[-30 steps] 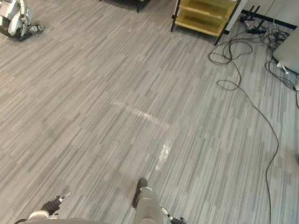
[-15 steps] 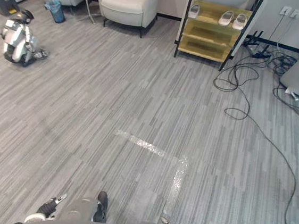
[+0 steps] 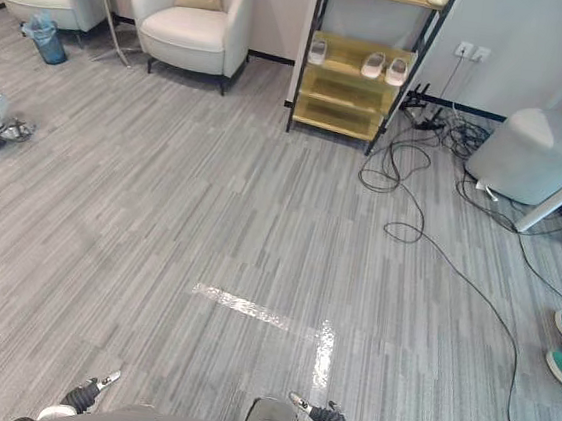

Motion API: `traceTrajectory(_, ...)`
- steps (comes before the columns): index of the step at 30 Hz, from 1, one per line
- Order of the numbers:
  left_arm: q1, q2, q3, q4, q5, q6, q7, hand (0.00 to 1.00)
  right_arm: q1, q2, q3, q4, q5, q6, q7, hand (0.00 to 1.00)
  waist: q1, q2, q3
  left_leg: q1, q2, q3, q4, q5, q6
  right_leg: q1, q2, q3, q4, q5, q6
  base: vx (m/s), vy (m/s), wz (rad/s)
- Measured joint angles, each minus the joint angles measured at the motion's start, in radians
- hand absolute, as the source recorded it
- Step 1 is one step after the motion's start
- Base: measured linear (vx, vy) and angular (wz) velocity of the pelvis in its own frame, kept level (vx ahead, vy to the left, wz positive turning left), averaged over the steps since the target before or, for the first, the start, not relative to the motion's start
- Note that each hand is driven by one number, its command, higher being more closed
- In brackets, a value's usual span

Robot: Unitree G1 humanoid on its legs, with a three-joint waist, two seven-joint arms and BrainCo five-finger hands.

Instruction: Pick up cushions and gather them together orderly.

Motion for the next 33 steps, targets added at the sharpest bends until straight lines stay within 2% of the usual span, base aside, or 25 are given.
traceTrajectory(2, 0.001, 0.012, -0.014, 0.000, 0.000, 0.000, 0.000, 0.00, 0.004, 0.006, 0.005, 0.003, 0.000, 0.003, 0.000, 0.00, -0.008, -0.015, 0.006, 0.017, 0.004, -0.015, -0.011, 0.005, -0.020, -0.010, 0.013, 0.001, -0.203, 0.106, -0.005, 0.22, -0.203, 0.15)
traceTrajectory(3, 0.001, 0.031, -0.023, 0.005, 0.002, 0.000, 0.001, 0.00, 0.021, 0.013, 0.006, 0.004, 0.001, 0.001, -0.001, 0.00, -0.012, -0.044, 0.013, 0.043, -0.011, -0.033, -0.021, -0.013, -0.064, 0.010, 0.011, 0.007, -0.293, 0.263, -0.051, 0.27, -0.255, -0.04)
traceTrajectory(4, -0.006, 0.008, -0.026, 0.008, 0.007, -0.003, 0.002, 0.00, 0.018, -0.008, 0.007, 0.004, -0.001, 0.001, -0.001, 0.00, -0.006, -0.001, 0.017, 0.042, 0.024, -0.051, -0.033, -0.018, -0.075, 0.020, 0.051, -0.001, -0.311, 0.269, -0.054, 0.26, -0.249, -0.12)
traceTrajectory(6, -0.015, -0.012, -0.025, 0.008, 0.019, -0.003, 0.002, 0.00, 0.012, -0.024, 0.005, 0.004, -0.001, 0.001, -0.001, 0.00, -0.010, 0.024, 0.021, 0.036, 0.043, -0.061, -0.038, -0.020, -0.077, 0.019, 0.079, -0.003, -0.335, 0.255, -0.066, 0.15, -0.177, -0.16)
traceTrajectory(8, -0.022, -0.019, -0.025, 0.009, 0.020, -0.002, 0.001, 0.00, 0.024, -0.025, -0.002, 0.009, 0.000, 0.004, -0.001, 0.00, -0.012, 0.035, 0.021, 0.054, 0.063, -0.097, -0.035, -0.019, -0.078, 0.045, 0.100, -0.011, -0.339, 0.225, -0.066, 0.11, -0.148, 0.04)
traceTrajectory(10, -0.022, -0.019, -0.026, 0.009, 0.020, -0.002, 0.000, 0.00, 0.036, -0.024, -0.002, 0.009, 0.000, 0.004, -0.001, 0.00, -0.013, 0.035, 0.021, 0.061, 0.080, -0.110, -0.005, -0.026, -0.089, 0.078, 0.114, -0.023, -0.355, 0.216, -0.069, 0.08, -0.093, 0.12)
traceTrajectory(11, -0.024, -0.017, -0.025, 0.007, 0.020, -0.002, -0.002, 0.00, 0.040, -0.018, -0.002, 0.010, 0.000, 0.004, -0.001, 0.00, -0.013, 0.041, 0.016, 0.042, 0.094, -0.109, 0.066, -0.030, -0.117, 0.108, 0.123, -0.028, -0.382, 0.210, -0.077, 0.06, -0.076, 0.14)
traceTrajectory(12, -0.024, -0.018, -0.026, 0.006, 0.020, -0.003, -0.002, 0.00, 0.043, -0.017, -0.002, 0.010, 0.000, 0.004, -0.001, 0.00, -0.013, 0.036, 0.016, 0.024, 0.098, -0.109, 0.113, -0.032, -0.120, 0.120, 0.125, -0.028, -0.395, 0.211, -0.076, 0.06, -0.054, 0.13)
traceTrajectory(13, -0.024, -0.016, -0.026, 0.005, 0.020, -0.003, -0.002, 0.00, 0.048, -0.017, 0.001, 0.013, 0.000, 0.003, -0.001, 0.00, -0.011, 0.030, 0.016, -0.030, 0.110, -0.107, 0.238, -0.026, -0.131, 0.149, 0.131, -0.027, -0.438, 0.219, -0.071, 0.05, -0.028, 0.05)
traceTrajectory(15, -0.023, -0.015, -0.026, 0.000, 0.020, -0.002, -0.002, 0.00, 0.053, -0.017, 0.005, 0.015, 0.001, 0.003, -0.002, 0.00, -0.006, 0.032, 0.015, -0.097, 0.126, -0.105, 0.380, -0.002, -0.172, 0.184, 0.143, -0.014, -0.489, 0.227, -0.073, 0.06, 0.001, 0.00)
traceTrajectory(16, -0.021, -0.014, -0.026, -0.004, 0.020, -0.002, -0.002, 0.00, 0.054, -0.017, 0.008, 0.015, 0.001, 0.003, -0.002, 0.00, -0.002, 0.028, 0.018, -0.121, 0.129, -0.106, 0.430, 0.003, -0.170, 0.197, 0.147, 0.003, -0.508, 0.233, -0.076, 0.09, 0.042, -0.17)
traceTrajectory(17, -0.020, -0.011, -0.025, -0.004, 0.019, -0.002, 0.000, 0.00, 0.056, -0.016, 0.009, 0.017, 0.001, 0.004, -0.003, 0.00, 0.012, 0.027, 0.018, -0.148, 0.126, -0.104, 0.471, -0.039, -0.149, 0.218, 0.147, 0.033, -0.539, 0.248, -0.079, 0.10, 0.072, -0.22)
traceTrajectory(19, -0.018, -0.013, -0.025, -0.006, 0.019, -0.002, 0.000, 0.00, 0.056, -0.017, 0.007, 0.016, 0.002, 0.004, -0.004, 0.00, 0.017, 0.028, 0.019, -0.179, 0.104, -0.109, 0.404, -0.096, -0.131, 0.253, 0.140, 0.079, -0.575, 0.261, -0.070, 0.11, 0.117, -0.28)
traceTrajectory(20, -0.018, -0.012, -0.025, -0.006, 0.019, -0.002, 0.000, 0.00, 0.056, -0.017, 0.007, 0.016, 0.002, 0.003, -0.004, 0.00, 0.022, 0.027, 0.019, -0.186, 0.097, -0.114, 0.363, -0.096, -0.129, 0.258, 0.132, 0.088, -0.578, 0.267, -0.061, 0.08, 0.172, -0.35)
traceTrajectory(21, -0.017, -0.013, -0.026, -0.006, 0.019, -0.002, 0.000, 0.00, 0.056, -0.019, 0.007, 0.015, 0.002, 0.003, -0.004, 0.00, 0.026, 0.028, 0.019, -0.199, 0.080, -0.142, 0.278, -0.090, -0.129, 0.260, 0.122, 0.104, -0.578, 0.272, -0.047, 0.05, 0.226, -0.47)
traceTrajectory(22, -0.019, -0.021, -0.026, -0.007, 0.019, -0.002, 0.000, 0.00, 0.056, -0.028, 0.007, 0.011, 0.001, 0.002, -0.004, 0.00, 0.030, 0.044, 0.020, -0.198, 0.077, -0.178, 0.168, -0.026, -0.140, 0.258, 0.124, 0.122, -0.579, 0.278, -0.025, 0.05, 0.248, -0.59)
traceTrajectory(23, -0.014, -0.031, -0.023, -0.006, 0.018, -0.002, 0.000, 0.00, 0.060, -0.033, 0.006, 0.010, 0.001, 0.002, -0.005, 0.00, 0.036, 0.049, 0.016, -0.180, 0.069, -0.167, 0.149, 0.003, -0.120, 0.261, 0.126, 0.144, -0.584, 0.287, -0.011, 0.10, 0.247, -0.52)
traceTrajectory(24, 0.003, -0.022, -0.022, -0.006, 0.018, -0.002, 0.000, 0.00, 0.063, -0.025, 0.008, 0.006, 0.001, 0.003, -0.006, 0.00, 0.034, 0.053, 0.005, -0.167, 0.049, -0.155, 0.120, 0.005, -0.121, 0.276, 0.116, 0.156, -0.601, 0.306, 0.005, 0.19, 0.224, -0.29)
traceTrajectory(25, 0.007, -0.014, -0.018, -0.005, 0.018, -0.002, 0.001, 0.00, 0.074, -0.015, 0.009, 0.005, 0.001, 0.004, -0.005, 0.00, 0.029, 0.025, -0.001, -0.149, 0.027, -0.136, 0.097, 0.019, -0.111, 0.284, 0.099, 0.168, -0.624, 0.323, 0.014, 0.26, 0.255, -0.19)
traceTrajectory(28, 0.010, -0.015, 0.007, -0.003, 0.018, -0.001, 0.000, 0.00, 0.088, -0.001, -0.002, 0.008, 0.000, 0.007, -0.006, 0.00, 0.035, 0.013, -0.007, -0.112, -0.017, -0.142, 0.089, 0.031, -0.092, 0.307, 0.073, 0.197, -0.651, 0.328, 0.018, 0.19, 0.169, -0.19)
traceTrajectory(33, 0.003, -0.018, 0.015, -0.002, 0.018, -0.002, -0.002, 0.00, 0.092, -0.004, -0.005, 0.009, -0.001, 0.007, -0.004, 0.00, 0.035, 0.013, -0.018, -0.073, -0.041, -0.179, 0.062, 0.042, -0.074, 0.352, 0.061, 0.195, -0.691, 0.328, 0.018, 0.11, 0.047, -0.02)
